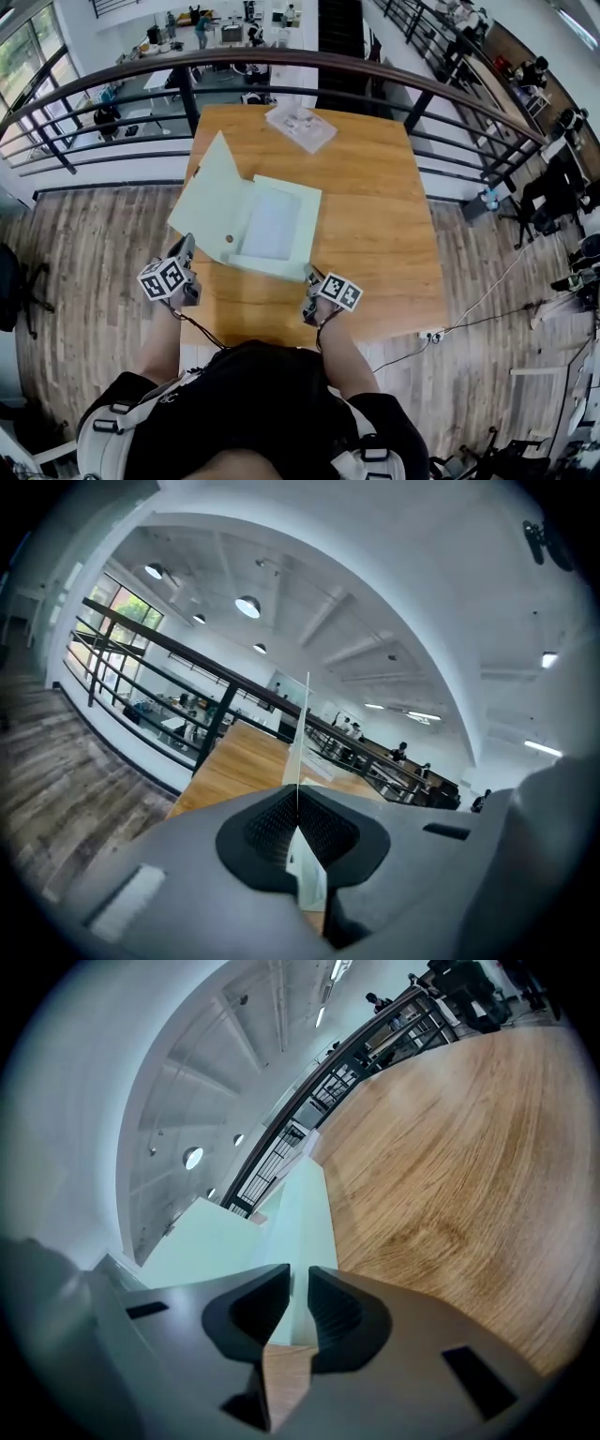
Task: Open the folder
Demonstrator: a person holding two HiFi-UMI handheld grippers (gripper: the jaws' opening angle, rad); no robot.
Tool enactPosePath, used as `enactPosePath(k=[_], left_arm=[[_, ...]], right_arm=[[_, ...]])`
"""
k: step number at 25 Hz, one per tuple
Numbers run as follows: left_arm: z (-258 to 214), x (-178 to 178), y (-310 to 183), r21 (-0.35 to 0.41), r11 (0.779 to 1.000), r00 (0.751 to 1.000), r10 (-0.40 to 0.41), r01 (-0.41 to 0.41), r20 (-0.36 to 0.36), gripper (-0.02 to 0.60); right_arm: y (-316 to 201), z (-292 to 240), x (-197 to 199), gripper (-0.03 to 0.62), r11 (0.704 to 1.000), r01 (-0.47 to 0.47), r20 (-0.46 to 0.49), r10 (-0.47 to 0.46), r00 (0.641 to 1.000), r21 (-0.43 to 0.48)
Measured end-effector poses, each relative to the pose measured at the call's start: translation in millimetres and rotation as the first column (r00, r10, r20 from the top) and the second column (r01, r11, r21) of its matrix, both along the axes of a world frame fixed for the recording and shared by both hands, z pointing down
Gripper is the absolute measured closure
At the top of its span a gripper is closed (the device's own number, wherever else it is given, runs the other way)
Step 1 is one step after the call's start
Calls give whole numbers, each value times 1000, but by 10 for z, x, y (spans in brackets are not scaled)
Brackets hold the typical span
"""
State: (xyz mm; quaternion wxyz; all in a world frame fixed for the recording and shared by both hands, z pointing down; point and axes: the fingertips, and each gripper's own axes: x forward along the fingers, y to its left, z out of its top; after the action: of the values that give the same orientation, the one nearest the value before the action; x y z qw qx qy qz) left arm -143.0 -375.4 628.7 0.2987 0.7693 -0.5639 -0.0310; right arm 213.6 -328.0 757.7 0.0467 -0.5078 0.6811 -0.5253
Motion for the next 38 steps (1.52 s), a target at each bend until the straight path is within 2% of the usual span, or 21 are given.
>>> enactPosePath(k=[4,7,11,13,17,22,25,29,34,38], left_arm=[[266,-345,-49,-80,987,990,-134,136,34,577],[538,-577,-39,-172,958,972,-215,230,99,575],[815,-804,-24,-253,919,949,-268,304,165,563],[912,-874,-36,-282,902,937,-268,326,225,554],[1105,-953,-98,-333,874,896,-213,353,389,516],[1302,-1036,-123,-385,845,873,-174,370,456,491],[1344,-1072,-123,-395,843,874,-163,365,458,476],[1323,-1089,-117,-382,852,891,-189,357,412,469],[1193,-1066,-91,-344,875,905,-207,341,371,469],[953,-1026,-40,-274,906,905,-212,324,368,469]], right_arm=[[-14,-2,9,528,1000,-5,-24,5,1000,1],[-19,3,18,528,1000,-5,-47,5,999,2],[0,-18,19,528,1000,-5,-75,5,997,1],[-2,-29,23,528,1000,-6,-87,6,996,2],[-10,-40,30,528,1000,-8,-109,8,994,-2],[-13,-48,20,528,1000,-6,-137,6,991,-4],[-11,-55,14,528,1000,-5,-159,3,987,-8],[-24,-54,7,527,1000,6,-198,-8,980,-10],[-4,-44,16,526,1000,11,-221,-15,975,-18],[-6,-67,10,523,999,33,-287,-39,957,-28]])
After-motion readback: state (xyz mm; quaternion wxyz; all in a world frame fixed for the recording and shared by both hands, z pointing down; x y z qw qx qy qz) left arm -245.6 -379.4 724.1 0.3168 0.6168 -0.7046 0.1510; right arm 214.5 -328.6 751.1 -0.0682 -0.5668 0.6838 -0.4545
